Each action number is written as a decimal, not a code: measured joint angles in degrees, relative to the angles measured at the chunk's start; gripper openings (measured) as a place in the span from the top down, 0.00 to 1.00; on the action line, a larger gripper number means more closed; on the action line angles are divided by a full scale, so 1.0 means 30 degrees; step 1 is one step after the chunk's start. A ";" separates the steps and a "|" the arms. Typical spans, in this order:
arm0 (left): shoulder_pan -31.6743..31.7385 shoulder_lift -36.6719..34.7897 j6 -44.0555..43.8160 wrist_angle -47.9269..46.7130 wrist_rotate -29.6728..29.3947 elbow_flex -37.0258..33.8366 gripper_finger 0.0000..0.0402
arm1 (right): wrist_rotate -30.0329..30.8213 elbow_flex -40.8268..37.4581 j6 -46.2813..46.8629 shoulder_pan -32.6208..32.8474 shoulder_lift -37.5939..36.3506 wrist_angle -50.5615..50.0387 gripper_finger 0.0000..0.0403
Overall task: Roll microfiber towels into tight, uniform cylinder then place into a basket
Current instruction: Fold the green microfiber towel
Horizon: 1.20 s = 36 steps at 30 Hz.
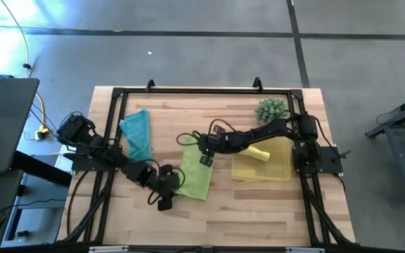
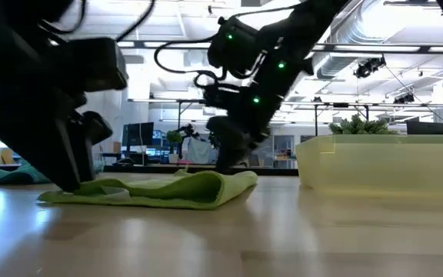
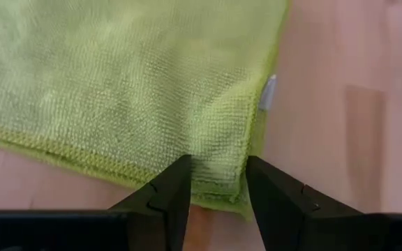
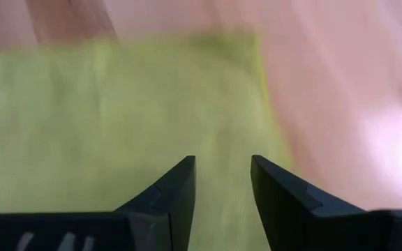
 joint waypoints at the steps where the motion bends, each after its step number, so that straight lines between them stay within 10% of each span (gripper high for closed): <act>1: -0.0225 0.0013 -0.0385 0.0382 -0.0450 0.0000 0.68 | -0.0216 0.0000 -0.0853 -0.0207 0.0006 0.0877 0.68; 11: -0.0672 -0.0169 -0.0260 0.1577 -0.4940 0.0022 0.68 | -0.1125 0.0029 -0.0334 -0.0598 -0.1648 -0.0735 0.68; 23: 0.0443 0.1970 0.1624 0.2246 -0.4160 0.0096 0.68 | -0.1088 -0.0066 0.4179 0.1430 -0.0536 -0.2902 0.68; 36: -0.0446 0.2148 -0.2192 0.1580 -0.6931 0.0058 0.68 | -0.1098 -0.0066 -0.2445 -0.0641 0.1153 0.2814 0.68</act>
